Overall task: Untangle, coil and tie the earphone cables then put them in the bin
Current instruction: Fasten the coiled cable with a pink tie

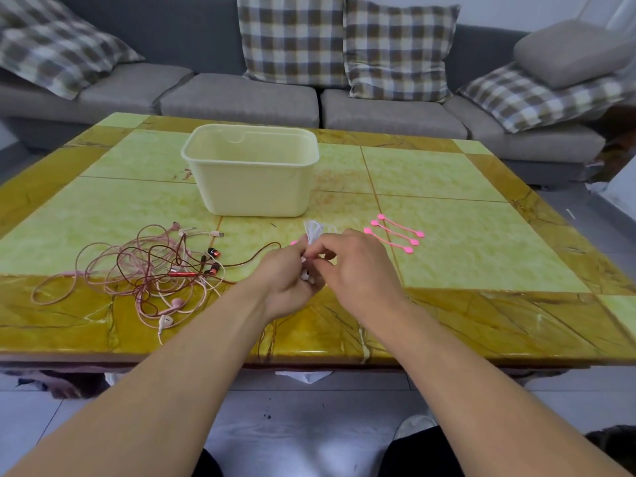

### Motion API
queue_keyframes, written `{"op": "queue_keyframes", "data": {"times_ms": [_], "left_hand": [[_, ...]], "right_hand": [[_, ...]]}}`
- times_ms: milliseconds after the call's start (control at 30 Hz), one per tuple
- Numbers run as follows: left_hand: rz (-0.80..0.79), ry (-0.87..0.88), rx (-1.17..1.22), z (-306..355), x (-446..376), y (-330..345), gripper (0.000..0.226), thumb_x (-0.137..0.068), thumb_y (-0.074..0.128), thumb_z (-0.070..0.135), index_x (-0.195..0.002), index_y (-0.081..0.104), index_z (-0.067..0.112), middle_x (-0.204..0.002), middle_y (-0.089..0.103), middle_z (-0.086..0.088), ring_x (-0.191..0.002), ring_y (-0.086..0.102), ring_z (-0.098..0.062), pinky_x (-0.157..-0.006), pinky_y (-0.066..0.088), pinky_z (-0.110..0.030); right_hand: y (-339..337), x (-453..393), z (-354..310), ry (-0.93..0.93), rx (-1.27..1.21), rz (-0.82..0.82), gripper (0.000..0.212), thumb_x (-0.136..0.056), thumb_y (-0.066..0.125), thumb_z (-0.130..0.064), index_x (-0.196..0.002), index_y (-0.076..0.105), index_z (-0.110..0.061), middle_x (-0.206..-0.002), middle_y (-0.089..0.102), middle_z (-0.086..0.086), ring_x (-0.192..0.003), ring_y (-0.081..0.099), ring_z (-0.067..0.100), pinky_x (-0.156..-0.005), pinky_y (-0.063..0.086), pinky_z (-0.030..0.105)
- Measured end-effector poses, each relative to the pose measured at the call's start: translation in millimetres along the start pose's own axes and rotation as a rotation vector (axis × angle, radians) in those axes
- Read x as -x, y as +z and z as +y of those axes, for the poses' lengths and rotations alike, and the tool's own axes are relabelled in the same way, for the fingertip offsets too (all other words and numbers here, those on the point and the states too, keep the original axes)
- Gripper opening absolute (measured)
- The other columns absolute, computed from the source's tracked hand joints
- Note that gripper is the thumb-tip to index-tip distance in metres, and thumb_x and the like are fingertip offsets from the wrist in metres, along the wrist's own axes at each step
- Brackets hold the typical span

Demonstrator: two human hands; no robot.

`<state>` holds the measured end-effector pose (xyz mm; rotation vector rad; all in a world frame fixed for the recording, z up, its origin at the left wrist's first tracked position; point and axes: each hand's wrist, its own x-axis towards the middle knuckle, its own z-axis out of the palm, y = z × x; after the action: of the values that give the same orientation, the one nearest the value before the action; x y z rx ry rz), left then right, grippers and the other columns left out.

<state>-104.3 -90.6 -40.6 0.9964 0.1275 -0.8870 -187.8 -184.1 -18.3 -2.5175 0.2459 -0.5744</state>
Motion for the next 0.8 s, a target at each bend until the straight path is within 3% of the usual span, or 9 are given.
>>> {"op": "queue_keyframes", "data": {"times_ms": [100,167,233,300,400,533,600,700,800], "left_hand": [[0.007,0.071,0.148,3,2,3,0.027,-0.108,0.045,0.027,-0.097,0.063,0.01,-0.064,0.057,0.0,-0.053,0.038,-0.009,-0.059,0.033,-0.022],[-0.035,0.086,0.16,4,4,3,0.029,-0.107,0.046,0.031,-0.101,0.065,0.01,-0.067,0.055,-0.001,-0.055,0.042,-0.009,-0.058,0.037,-0.021],[-0.089,0.085,0.116,6,5,0,0.028,-0.103,0.053,0.033,-0.103,0.068,0.009,-0.071,0.053,-0.001,-0.058,0.045,-0.01,-0.061,0.041,-0.022],[-0.144,0.057,0.033,7,7,-2,0.028,-0.092,0.064,0.034,-0.096,0.075,0.009,-0.072,0.054,-0.001,-0.062,0.047,-0.01,-0.063,0.044,-0.023],[-0.22,0.021,-0.099,7,11,-4,0.025,-0.08,0.071,0.033,-0.088,0.08,0.012,-0.077,0.058,0.0,-0.067,0.05,-0.011,-0.068,0.047,-0.025],[-0.282,0.026,-0.339,9,13,-12,0.04,-0.086,0.068,0.029,-0.12,0.071,0.007,-0.084,0.063,0.004,-0.077,0.055,-0.011,-0.082,0.044,-0.029],[-0.286,0.029,-0.405,9,14,-13,0.045,-0.086,0.068,0.028,-0.126,0.069,0.007,-0.085,0.064,0.005,-0.081,0.056,-0.011,-0.087,0.041,-0.031],[-0.299,0.038,-0.414,9,15,-12,0.034,-0.081,0.07,0.027,-0.111,0.074,0.012,-0.084,0.067,0.005,-0.082,0.058,-0.011,-0.088,0.039,-0.032],[-0.288,0.063,-0.424,9,14,-12,0.03,-0.076,0.073,0.026,-0.102,0.075,0.011,-0.081,0.068,0.003,-0.079,0.059,-0.01,-0.082,0.041,-0.028]], "right_hand": [[-2,-4,3,0.139,-0.292,0.123,0.006,-0.082,0.083,-0.024,-0.084,0.08,-0.029,-0.073,0.063,-0.009,-0.065,0.056,0.004,-0.063,0.042,0.018],[-8,-4,5,0.274,-0.463,0.066,0.007,-0.087,0.079,-0.025,-0.083,0.079,-0.03,-0.061,0.062,-0.007,-0.058,0.057,0.006,-0.054,0.045,0.021],[-15,-3,4,0.424,-0.698,-0.013,0.008,-0.095,0.071,-0.019,-0.09,0.077,-0.023,-0.066,0.068,-0.003,-0.063,0.064,0.012,-0.049,0.048,0.024],[-19,-3,6,0.538,-0.855,-0.059,0.01,-0.099,0.064,-0.014,-0.095,0.073,-0.015,-0.08,0.073,0.0,-0.069,0.065,0.013,-0.049,0.049,0.023],[-21,-4,13,0.572,-0.888,-0.084,0.012,-0.101,0.059,-0.009,-0.095,0.069,-0.011,-0.081,0.071,0.003,-0.068,0.064,0.013,-0.053,0.051,0.023],[-23,-4,18,0.626,-1.019,-0.132,0.009,-0.096,0.064,0.0,-0.092,0.071,-0.004,-0.083,0.069,0.007,-0.068,0.062,0.014,-0.067,0.057,0.024],[-25,-3,20,0.654,-1.107,-0.156,0.009,-0.093,0.064,0.004,-0.092,0.071,-0.002,-0.089,0.073,0.01,-0.069,0.064,0.013,-0.069,0.057,0.023],[-28,-3,22,0.678,-1.2,-0.203,0.011,-0.093,0.063,0.005,-0.101,0.07,0.003,-0.096,0.075,0.014,-0.067,0.066,0.01,-0.067,0.056,0.021],[-29,-2,24,0.681,-1.215,-0.189,0.011,-0.092,0.064,0.005,-0.1,0.07,0.002,-0.089,0.073,0.011,-0.068,0.065,0.012,-0.066,0.056,0.02]]}}
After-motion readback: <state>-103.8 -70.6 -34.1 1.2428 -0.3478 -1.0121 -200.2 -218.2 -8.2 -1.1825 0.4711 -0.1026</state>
